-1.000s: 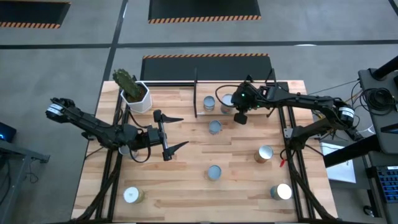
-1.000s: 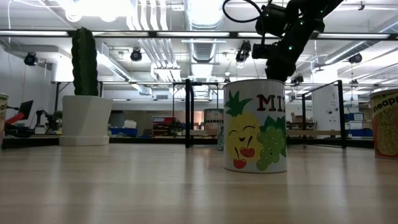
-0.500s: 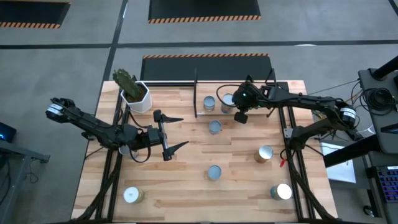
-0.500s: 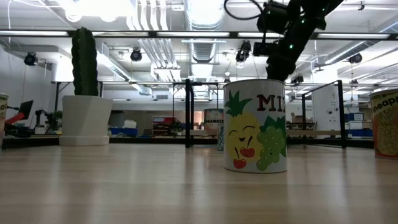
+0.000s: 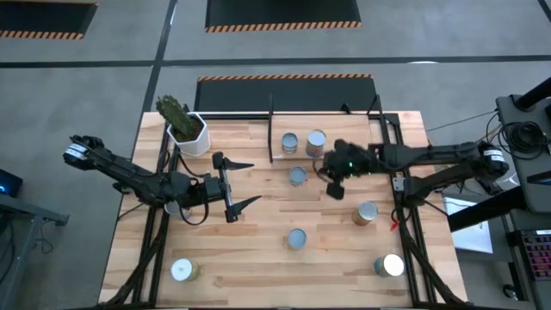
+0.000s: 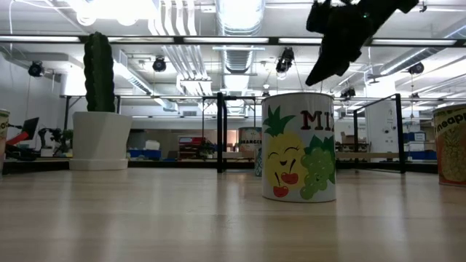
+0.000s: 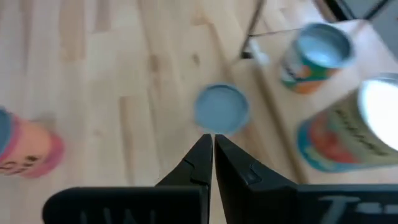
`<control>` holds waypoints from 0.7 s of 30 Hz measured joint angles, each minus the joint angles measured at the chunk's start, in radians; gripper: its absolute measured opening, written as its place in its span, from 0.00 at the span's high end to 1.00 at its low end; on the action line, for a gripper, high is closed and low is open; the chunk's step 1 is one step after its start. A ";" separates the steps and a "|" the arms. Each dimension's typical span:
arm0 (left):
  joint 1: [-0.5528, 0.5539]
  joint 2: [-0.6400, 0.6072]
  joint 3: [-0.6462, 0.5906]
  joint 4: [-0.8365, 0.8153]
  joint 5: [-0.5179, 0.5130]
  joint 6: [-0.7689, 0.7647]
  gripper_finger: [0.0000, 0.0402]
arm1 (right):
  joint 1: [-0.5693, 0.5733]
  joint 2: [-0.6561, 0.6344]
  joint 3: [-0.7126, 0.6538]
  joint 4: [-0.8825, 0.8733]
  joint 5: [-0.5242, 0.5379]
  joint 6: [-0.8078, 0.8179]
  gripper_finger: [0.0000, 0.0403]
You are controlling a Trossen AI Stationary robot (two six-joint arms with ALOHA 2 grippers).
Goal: Pick and place cans onto a shelf
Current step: Put the canned pineapples on the shelf
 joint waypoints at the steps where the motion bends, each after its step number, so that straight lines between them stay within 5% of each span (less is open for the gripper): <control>1: 0.000 0.000 0.000 0.000 0.000 -0.004 0.04 | 0.021 0.003 -0.007 0.010 0.011 0.015 0.98; 6: 0.000 0.000 0.000 0.000 0.001 -0.021 0.04 | 0.103 0.021 -0.007 -0.056 0.001 0.122 0.98; 16: 0.000 0.000 0.000 0.002 0.002 -0.026 0.04 | 0.236 0.020 0.234 -0.786 -0.113 0.710 0.98; 21: 0.000 0.000 0.000 0.004 0.003 -0.036 0.04 | 0.296 0.019 0.246 -0.895 -0.134 0.948 0.97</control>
